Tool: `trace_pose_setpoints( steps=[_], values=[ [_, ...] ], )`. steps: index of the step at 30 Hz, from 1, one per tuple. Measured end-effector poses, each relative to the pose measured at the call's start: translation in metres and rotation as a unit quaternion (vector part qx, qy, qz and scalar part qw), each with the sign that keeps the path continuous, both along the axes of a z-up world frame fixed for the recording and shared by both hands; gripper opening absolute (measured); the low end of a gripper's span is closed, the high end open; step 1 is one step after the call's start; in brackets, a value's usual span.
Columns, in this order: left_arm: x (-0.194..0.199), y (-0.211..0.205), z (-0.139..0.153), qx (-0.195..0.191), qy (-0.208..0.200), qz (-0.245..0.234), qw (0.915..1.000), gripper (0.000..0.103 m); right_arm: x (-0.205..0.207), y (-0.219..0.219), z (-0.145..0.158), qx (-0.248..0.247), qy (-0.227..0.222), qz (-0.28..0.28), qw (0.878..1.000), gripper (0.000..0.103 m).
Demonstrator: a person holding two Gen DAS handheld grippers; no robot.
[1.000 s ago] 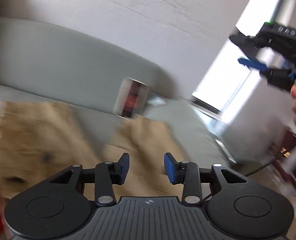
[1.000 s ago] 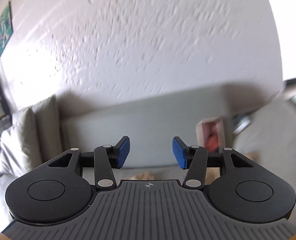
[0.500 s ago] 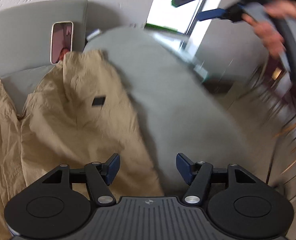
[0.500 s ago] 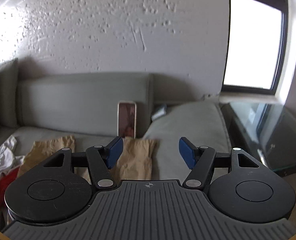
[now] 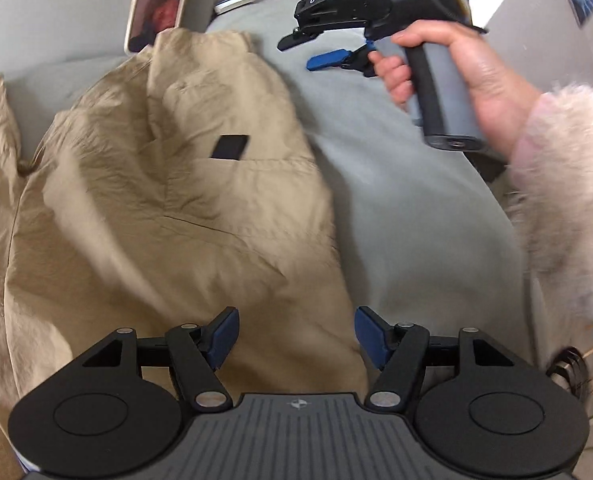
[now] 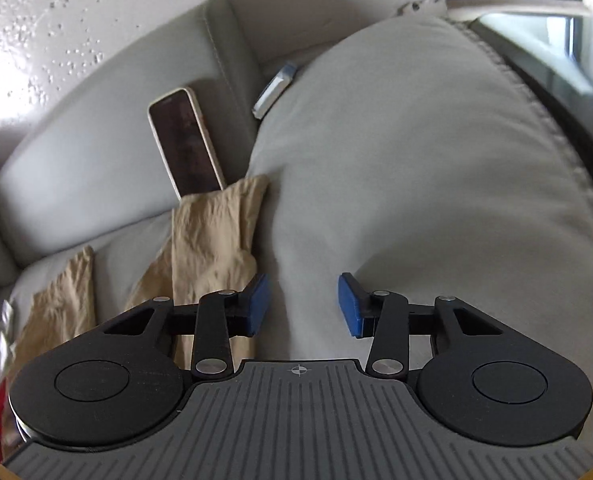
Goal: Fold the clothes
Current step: 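Lower the right gripper and release the trousers flat on the sofa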
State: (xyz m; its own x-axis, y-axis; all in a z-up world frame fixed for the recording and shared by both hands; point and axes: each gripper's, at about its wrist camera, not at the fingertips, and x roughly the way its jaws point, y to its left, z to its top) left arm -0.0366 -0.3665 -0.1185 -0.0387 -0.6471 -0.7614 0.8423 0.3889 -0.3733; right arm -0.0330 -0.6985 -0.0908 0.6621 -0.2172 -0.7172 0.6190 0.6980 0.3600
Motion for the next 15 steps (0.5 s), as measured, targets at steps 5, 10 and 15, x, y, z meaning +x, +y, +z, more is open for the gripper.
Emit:
trace_pose_setpoints(
  steps=[5,10,15],
  values=[
    [0.012,-0.004,-0.006,-0.002,0.014,0.004,0.9999,0.063,0.048,-0.016,-0.012,0.022,-0.026,0.002,0.999,0.048],
    [0.015,-0.015,-0.012,0.000,0.024,-0.001,0.9997,0.063,0.074,-0.017,-0.014,-0.004,-0.016,-0.002,1.000,0.048],
    [0.014,-0.016,-0.014,-0.009,0.030,-0.008,0.9995,0.063,0.092,-0.011,-0.011,-0.052,0.001,-0.008,0.999,0.001]
  ],
)
